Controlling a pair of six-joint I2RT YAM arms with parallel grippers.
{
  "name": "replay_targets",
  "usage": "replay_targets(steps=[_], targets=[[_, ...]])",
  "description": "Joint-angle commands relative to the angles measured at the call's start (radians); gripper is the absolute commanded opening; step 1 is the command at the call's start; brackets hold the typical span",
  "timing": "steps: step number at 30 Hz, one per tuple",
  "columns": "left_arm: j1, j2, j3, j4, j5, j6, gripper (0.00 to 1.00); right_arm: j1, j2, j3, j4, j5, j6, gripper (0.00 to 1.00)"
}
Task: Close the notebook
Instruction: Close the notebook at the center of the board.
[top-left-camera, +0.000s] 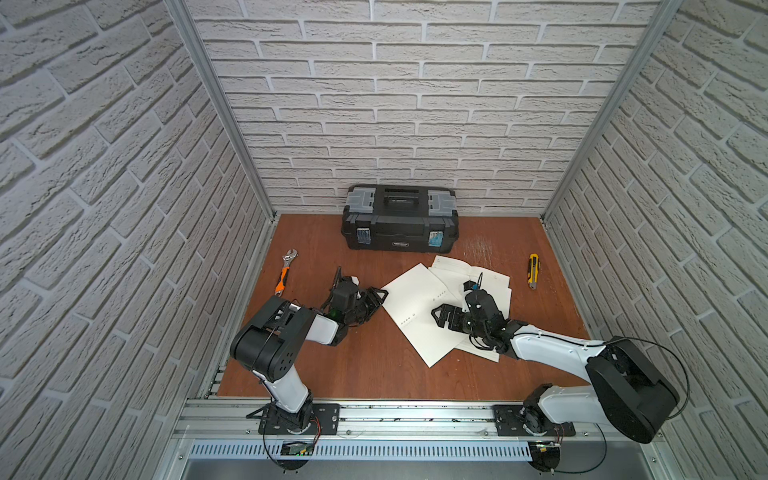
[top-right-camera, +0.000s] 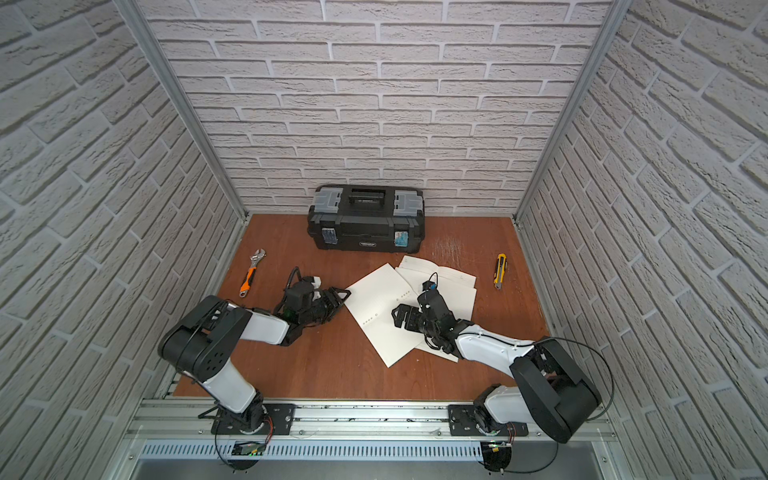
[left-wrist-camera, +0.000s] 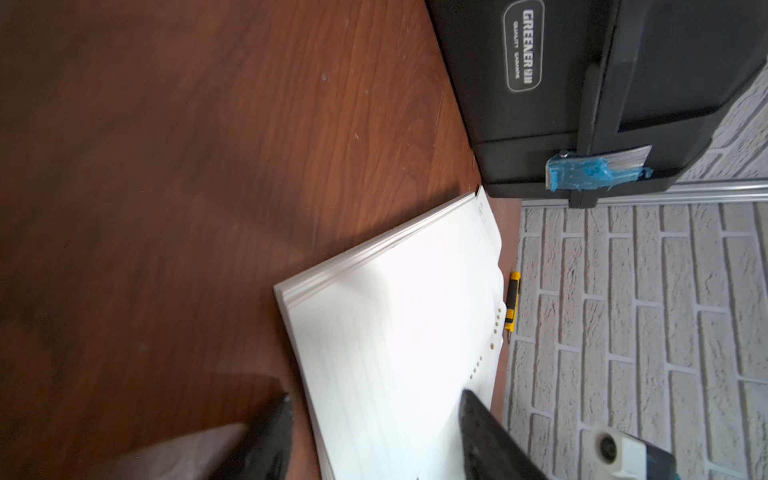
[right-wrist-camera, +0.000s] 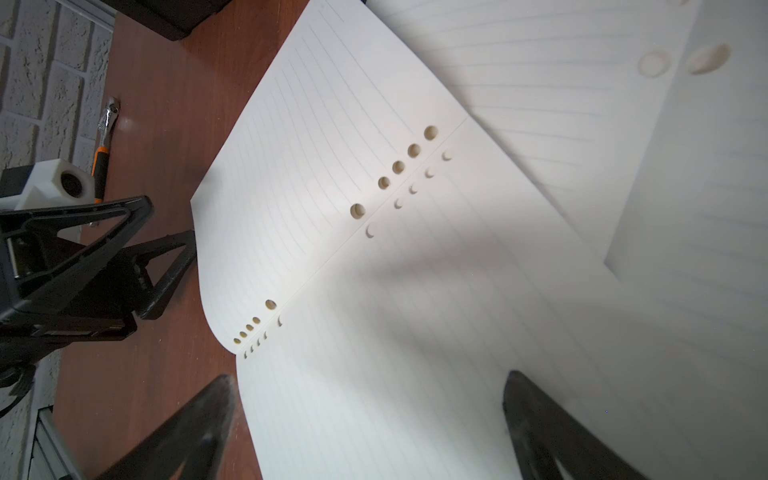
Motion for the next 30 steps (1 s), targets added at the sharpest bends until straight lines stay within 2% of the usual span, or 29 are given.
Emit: replay_targets(steps=[1, 10, 18, 24, 30], targets=[[0.004, 0.037, -0.017, 0.065, -0.002, -0.1, 0.63, 0.006, 0.026, -0.007, 0.034, 0.009, 0.016, 1.0], [0.008, 0.183, -0.045, 0.228, 0.012, -0.085, 0.61, 0.006, 0.019, -0.021, 0.033, 0.014, 0.013, 1.0], [0.017, 0.41, -0.104, 0.614, 0.093, -0.047, 0.53, 0.007, 0.039, -0.039, 0.067, 0.01, 0.018, 1.0], [0.005, 0.424, -0.074, 0.612, 0.155, 0.059, 0.5, 0.008, 0.048, -0.048, 0.091, 0.0, 0.024, 1.0], [0.005, 0.417, -0.009, 0.495, 0.18, 0.14, 0.48, 0.008, 0.04, -0.056, 0.092, 0.001, 0.023, 1.0]])
